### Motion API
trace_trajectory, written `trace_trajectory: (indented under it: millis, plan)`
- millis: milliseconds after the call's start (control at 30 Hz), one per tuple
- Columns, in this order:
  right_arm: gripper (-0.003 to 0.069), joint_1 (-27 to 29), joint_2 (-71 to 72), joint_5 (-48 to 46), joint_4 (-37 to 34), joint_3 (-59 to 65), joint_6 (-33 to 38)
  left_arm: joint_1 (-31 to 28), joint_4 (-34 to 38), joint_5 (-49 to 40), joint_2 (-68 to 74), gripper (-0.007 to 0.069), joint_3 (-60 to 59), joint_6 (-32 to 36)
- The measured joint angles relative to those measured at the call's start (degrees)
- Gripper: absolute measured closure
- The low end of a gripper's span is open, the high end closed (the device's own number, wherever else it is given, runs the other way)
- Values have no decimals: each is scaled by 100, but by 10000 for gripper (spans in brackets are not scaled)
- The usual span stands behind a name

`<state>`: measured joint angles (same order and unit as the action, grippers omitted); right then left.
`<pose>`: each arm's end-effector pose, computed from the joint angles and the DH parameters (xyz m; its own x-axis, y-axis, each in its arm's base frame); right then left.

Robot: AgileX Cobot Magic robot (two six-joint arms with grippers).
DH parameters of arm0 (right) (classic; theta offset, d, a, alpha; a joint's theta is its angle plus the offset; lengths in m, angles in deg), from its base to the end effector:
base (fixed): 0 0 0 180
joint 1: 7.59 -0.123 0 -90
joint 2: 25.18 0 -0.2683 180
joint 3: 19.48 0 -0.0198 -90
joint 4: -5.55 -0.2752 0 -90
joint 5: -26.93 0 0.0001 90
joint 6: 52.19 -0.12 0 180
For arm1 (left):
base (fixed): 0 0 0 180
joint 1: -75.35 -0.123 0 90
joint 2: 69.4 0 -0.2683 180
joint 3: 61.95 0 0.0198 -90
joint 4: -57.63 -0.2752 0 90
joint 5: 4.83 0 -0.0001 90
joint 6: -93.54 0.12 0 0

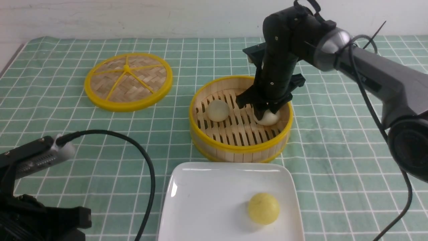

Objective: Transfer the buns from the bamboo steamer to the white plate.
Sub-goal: 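Reach toward a bun in the bamboo steamer with the right gripper, then move the steamed bun from the bamboo steamer onto the white plate with the right gripper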

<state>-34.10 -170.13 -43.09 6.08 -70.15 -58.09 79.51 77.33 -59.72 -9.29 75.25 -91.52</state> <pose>0.4729 0.2347 0.1607 -0.9014 -0.3383 -0.2701 -0.3562 0.9342 0.0186 0.1826 -0.0465 0.2079 -0.9258 -0.2096 -0.3147 -0.0888 0.9296 -0.3577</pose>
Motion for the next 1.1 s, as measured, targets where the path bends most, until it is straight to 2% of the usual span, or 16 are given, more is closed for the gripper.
trace_trajectory:
  millis: [67,133,200,333,433,500,533,667,767,900,1033,1100]
  plan:
    - [475,0,0,10,-5,-27,99,0,-2,-6,0,581,0,0]
    - [603,0,71,4,-54,-40,208,0,-2,-34,0,580,0,0]
    - [638,0,227,-16,-214,-26,255,0,-2,-39,0,578,0,0]
    - [637,0,784,-29,-766,276,263,0,-6,-66,0,573,0,0]
    - [637,-120,1882,-6,-1355,1091,285,0,-20,-107,0,569,0,0]
    - [637,-428,2766,-14,-1498,2070,349,0,-23,-107,0,563,0,0]
    - [637,-464,2831,-14,-1495,2159,350,0,-23,-107,0,563,0,0]
    - [632,-1407,3645,216,-1551,4096,370,0,-35,-84,0,554,0,0]
    - [605,-2047,3620,1174,-1458,5259,277,0,-42,-70,0,550,0,0]
    - [532,-2344,3421,1809,-1277,5862,-49,0,-47,-20,0,548,0,0]
    - [343,-2388,3280,1930,-1100,5961,-377,0,-47,112,0,540,0,0]
    - [281,-2388,3288,1756,-1027,5826,-324,0,-47,177,0,538,0,0]
